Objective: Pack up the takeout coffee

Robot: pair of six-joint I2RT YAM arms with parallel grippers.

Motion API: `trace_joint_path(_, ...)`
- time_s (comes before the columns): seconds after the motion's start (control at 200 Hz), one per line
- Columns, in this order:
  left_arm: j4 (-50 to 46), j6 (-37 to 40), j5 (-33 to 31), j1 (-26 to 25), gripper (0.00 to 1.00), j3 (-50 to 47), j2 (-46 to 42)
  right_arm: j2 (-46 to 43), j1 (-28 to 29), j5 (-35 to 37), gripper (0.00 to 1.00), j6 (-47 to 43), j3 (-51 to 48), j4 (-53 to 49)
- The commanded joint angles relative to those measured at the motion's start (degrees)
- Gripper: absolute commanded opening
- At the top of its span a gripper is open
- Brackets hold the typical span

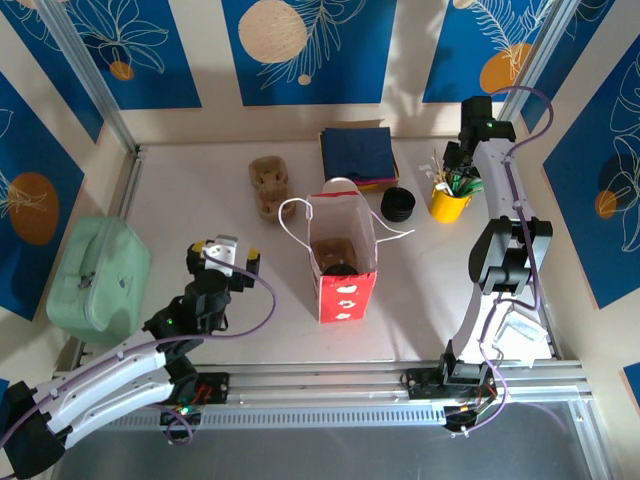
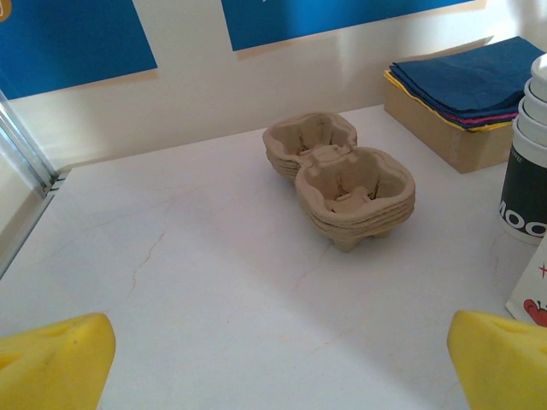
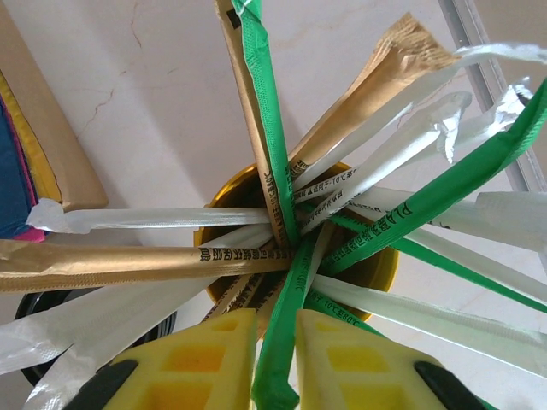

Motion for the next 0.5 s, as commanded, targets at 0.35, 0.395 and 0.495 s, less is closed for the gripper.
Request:
trace_joint_path(0.35,-0.8,-1.1,0.3,0.8,0.99,-0.4,-1.9,-3.8,1.7,4.0,0.15,-1.4,1.6,-3.3)
trace_joint_path(0.395,-0.8,-0.9,0.4,0.8,0.99,-0.3,-1.9,-4.9,1.7,4.2,0.14,-1.3,1.4,-3.6)
trace_joint_path(0.495,-0.7,-0.9,0.5,0.8,0.99,-0.2,-1.9,-7.7,1.8,4.5,0.12,-1.0,0.6,-4.2)
